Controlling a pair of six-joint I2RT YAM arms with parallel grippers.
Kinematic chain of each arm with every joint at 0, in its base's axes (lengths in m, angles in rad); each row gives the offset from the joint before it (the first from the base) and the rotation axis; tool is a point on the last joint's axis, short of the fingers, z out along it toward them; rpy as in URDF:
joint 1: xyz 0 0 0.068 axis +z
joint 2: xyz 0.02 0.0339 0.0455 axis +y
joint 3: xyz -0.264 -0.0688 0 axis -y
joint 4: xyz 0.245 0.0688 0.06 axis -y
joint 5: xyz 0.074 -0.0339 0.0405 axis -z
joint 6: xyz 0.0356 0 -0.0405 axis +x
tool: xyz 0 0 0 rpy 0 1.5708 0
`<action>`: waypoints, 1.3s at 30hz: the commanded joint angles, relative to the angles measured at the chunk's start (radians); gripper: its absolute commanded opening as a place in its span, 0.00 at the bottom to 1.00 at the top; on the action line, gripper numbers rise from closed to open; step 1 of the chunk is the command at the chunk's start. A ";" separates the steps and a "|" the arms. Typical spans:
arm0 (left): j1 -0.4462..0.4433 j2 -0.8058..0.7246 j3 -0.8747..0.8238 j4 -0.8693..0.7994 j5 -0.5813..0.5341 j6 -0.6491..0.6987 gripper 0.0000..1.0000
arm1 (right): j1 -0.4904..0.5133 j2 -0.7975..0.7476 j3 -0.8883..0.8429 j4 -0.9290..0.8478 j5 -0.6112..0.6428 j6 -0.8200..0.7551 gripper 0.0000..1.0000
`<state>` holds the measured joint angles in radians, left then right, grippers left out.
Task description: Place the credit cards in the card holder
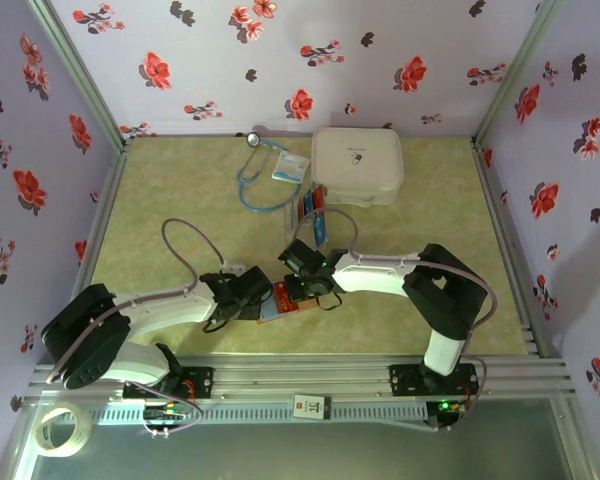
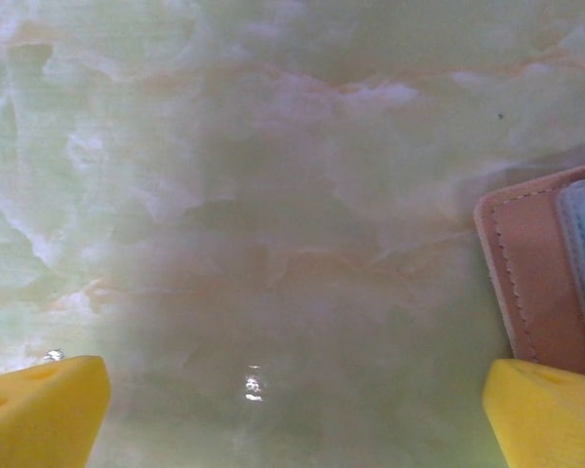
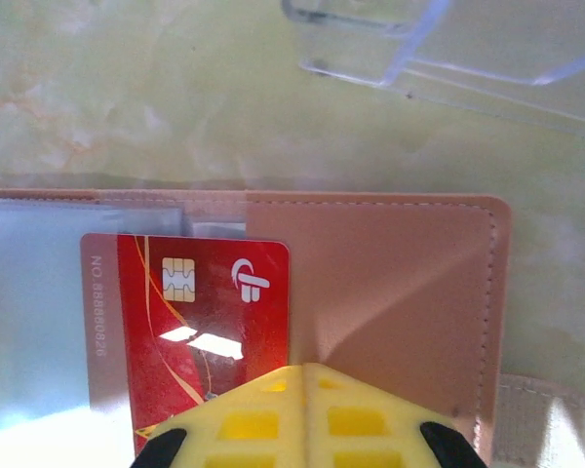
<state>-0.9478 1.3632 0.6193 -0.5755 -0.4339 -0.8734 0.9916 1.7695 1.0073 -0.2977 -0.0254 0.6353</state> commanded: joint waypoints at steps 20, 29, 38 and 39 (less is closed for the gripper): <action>0.006 0.024 -0.006 0.058 0.017 0.017 1.00 | 0.055 0.053 0.058 0.086 -0.084 0.071 0.01; 0.007 0.000 -0.016 0.057 0.011 0.017 1.00 | 0.040 -0.022 -0.009 0.116 -0.073 0.093 0.02; 0.034 -0.079 -0.029 0.021 -0.003 0.028 1.00 | -0.006 -0.165 -0.112 0.121 -0.048 0.101 0.13; 0.039 -0.086 -0.028 0.018 -0.004 0.028 1.00 | -0.009 -0.181 -0.117 0.114 -0.044 0.100 0.15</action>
<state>-0.9241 1.3075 0.5999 -0.5320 -0.4263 -0.8608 0.9920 1.6417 0.9077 -0.1848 -0.0849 0.7242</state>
